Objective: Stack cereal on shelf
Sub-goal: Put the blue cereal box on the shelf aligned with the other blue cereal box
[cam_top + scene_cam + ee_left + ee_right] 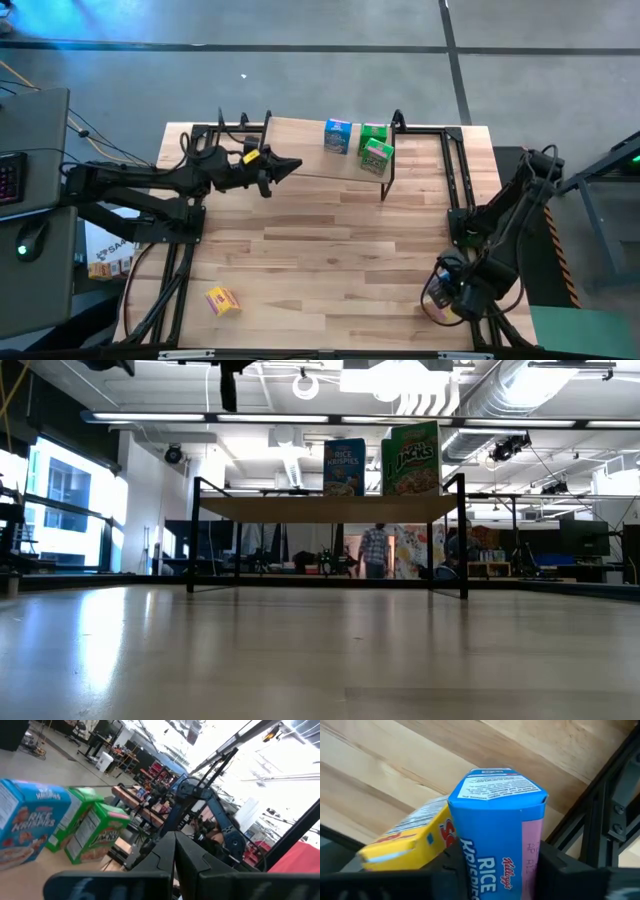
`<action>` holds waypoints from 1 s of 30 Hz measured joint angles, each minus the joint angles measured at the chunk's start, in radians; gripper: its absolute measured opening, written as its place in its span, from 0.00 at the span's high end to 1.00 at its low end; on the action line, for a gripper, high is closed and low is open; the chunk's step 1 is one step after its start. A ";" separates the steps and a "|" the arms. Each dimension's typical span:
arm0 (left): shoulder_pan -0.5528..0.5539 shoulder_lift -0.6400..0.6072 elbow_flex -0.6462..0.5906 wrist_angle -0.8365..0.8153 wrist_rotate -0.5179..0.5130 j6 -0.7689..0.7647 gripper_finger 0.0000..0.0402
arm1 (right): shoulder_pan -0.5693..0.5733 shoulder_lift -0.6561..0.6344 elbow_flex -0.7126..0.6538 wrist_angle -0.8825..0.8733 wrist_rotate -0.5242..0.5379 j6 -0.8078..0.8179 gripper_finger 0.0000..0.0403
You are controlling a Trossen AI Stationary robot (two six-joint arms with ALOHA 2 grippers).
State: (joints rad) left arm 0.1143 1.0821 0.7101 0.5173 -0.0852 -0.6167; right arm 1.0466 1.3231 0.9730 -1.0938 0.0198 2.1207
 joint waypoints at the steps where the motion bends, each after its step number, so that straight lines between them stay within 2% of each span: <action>1: 0.007 0.000 0.004 -0.005 0.007 0.000 1.00 | 0.000 -0.012 0.000 -0.004 0.007 0.000 0.70; 7: 0.042 0.000 0.035 -0.121 0.050 0.000 0.96 | 0.000 -0.093 0.000 -0.009 0.103 -0.027 0.71; 12: 0.050 0.000 0.055 -0.218 0.113 0.044 0.85 | -0.038 -0.162 0.000 -0.006 0.201 -0.096 0.71; 18: 0.040 0.000 0.078 -0.273 0.163 0.085 0.62 | -0.179 -0.214 0.000 0.015 0.220 -0.311 0.71; 23: 0.040 0.026 0.103 -0.316 0.239 0.102 0.42 | -0.323 -0.218 0.000 0.109 0.221 -0.522 0.71; 27: 0.039 0.077 0.133 -0.332 0.360 0.094 0.33 | -0.425 -0.218 0.000 0.213 0.216 -0.679 0.71; 30: 0.020 0.128 0.177 -0.373 0.426 0.101 0.30 | -0.489 -0.218 0.000 0.295 0.216 -0.774 0.71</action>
State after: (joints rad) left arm 0.1345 1.2104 0.8871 0.1438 0.3409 -0.5160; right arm 0.5574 1.1055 0.9730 -0.7984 0.2361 1.3468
